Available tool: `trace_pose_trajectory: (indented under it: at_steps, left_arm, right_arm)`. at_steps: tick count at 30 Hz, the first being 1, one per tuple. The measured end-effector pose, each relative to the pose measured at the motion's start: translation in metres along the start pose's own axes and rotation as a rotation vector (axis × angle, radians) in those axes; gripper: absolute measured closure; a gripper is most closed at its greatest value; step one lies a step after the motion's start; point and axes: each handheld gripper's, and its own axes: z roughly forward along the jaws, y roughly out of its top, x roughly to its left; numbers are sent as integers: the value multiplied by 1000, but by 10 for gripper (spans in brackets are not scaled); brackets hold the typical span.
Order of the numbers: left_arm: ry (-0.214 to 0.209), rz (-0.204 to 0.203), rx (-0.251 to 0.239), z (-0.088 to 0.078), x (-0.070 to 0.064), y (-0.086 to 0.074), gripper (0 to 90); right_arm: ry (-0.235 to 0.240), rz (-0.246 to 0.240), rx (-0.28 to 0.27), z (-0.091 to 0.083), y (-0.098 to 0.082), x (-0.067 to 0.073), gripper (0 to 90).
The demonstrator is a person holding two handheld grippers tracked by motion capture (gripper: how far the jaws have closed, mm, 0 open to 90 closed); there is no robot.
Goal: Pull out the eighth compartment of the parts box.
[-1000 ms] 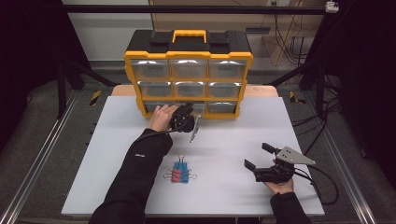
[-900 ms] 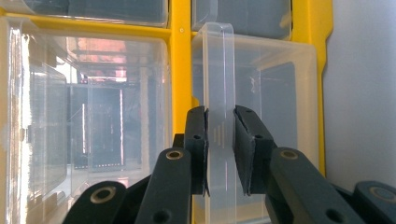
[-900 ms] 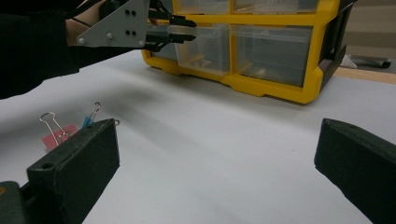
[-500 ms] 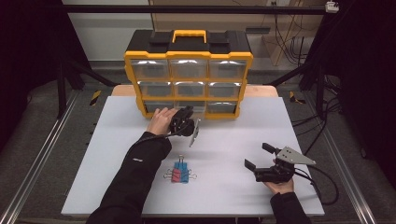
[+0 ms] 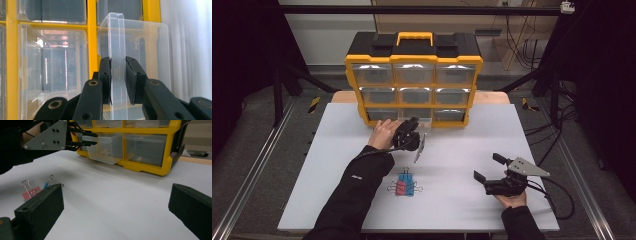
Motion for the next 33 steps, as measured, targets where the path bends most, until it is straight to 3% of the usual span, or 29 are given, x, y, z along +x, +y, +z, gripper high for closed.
trace_pose_trajectory:
  at_steps: [2,6,24,29,32,33]
  left_arm:
    - [0,-21,-17,0,-2,0,749]
    - [1,-6,1,-3,-2,3,749]
    - [5,-7,-23,-14,-7,4,749]
    - [3,11,-23,-18,-7,5,749]
    - [6,17,-28,-20,-8,6,749]
    - [7,19,-29,-20,-9,6,749]
  right_arm:
    - [-1,2,0,0,0,0,5]
    - [-1,1,0,0,0,0,5]
    - [1,0,-6,0,0,0,5]
    - [1,-3,-8,0,0,0,5]
    - [13,20,-13,0,0,2,5]
    - [4,-2,-7,0,0,0,5]
